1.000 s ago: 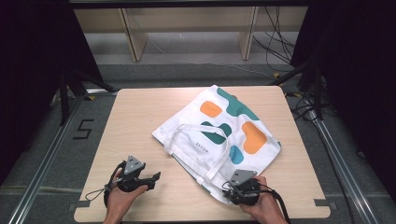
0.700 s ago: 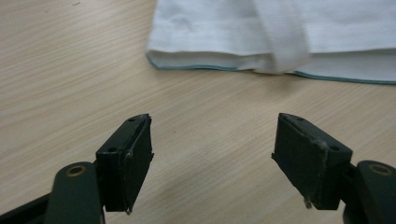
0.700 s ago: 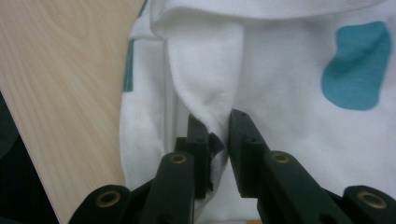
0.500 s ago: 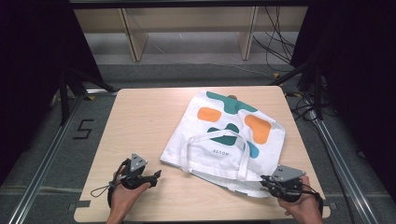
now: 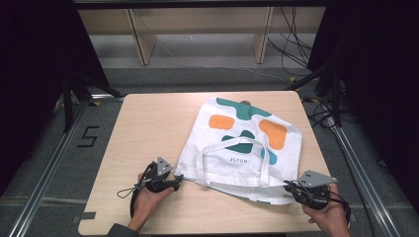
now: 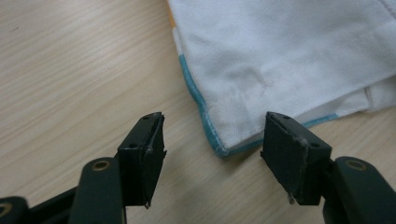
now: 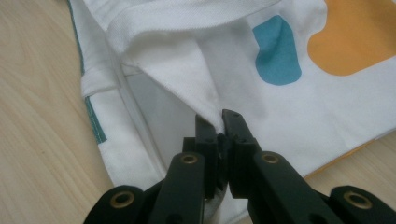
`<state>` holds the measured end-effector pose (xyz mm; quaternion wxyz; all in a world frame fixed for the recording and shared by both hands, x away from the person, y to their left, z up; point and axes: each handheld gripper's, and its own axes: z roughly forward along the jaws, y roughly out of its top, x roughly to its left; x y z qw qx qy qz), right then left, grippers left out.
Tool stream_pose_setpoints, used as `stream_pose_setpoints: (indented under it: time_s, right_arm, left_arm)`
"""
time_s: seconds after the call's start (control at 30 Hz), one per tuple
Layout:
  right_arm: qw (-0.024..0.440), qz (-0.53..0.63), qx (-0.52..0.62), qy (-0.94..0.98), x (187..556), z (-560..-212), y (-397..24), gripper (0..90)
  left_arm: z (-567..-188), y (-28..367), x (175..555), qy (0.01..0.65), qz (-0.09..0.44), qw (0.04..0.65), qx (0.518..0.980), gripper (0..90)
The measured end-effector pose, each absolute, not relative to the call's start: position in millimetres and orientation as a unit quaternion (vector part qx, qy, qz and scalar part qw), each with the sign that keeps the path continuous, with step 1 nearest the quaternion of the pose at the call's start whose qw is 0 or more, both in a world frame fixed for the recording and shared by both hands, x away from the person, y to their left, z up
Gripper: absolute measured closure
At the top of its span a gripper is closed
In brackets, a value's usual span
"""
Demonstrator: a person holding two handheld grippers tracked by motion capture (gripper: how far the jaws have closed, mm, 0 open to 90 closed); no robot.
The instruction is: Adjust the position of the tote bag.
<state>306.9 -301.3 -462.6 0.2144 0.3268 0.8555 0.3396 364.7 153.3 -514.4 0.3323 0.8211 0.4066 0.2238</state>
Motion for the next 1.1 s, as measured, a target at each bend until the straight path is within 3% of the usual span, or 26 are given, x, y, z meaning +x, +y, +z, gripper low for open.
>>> stream_pose_setpoints:
  time_s: [0.3, 0.7, 0.93, 0.97, 1.1]
  right_arm:
    - [0.222, 0.348, 0.339, 0.845, 310, -461, -311, 86.4]
    - [0.221, 0.354, 0.344, 0.841, 311, -461, -314, 86.3]
    - [0.220, 0.357, 0.344, 0.840, 312, -461, -315, 85.3]
    - [0.219, 0.358, 0.347, 0.839, 312, -461, -315, 85.3]
    - [0.215, 0.355, 0.348, 0.841, 312, -461, -314, 84.4]
  left_arm:
    - [-515, 152, 352, 0.391, 0.203, 0.330, 0.835, 36.8]
    - [-512, 148, 360, 0.399, 0.231, 0.313, 0.831, 36.9]
    - [-505, 147, 358, 0.395, 0.245, 0.363, 0.807, 37.8]
    - [-505, 149, 359, 0.381, 0.242, 0.341, 0.825, 38.2]
    - [-508, 145, 362, 0.389, 0.250, 0.340, 0.819, 38.9]
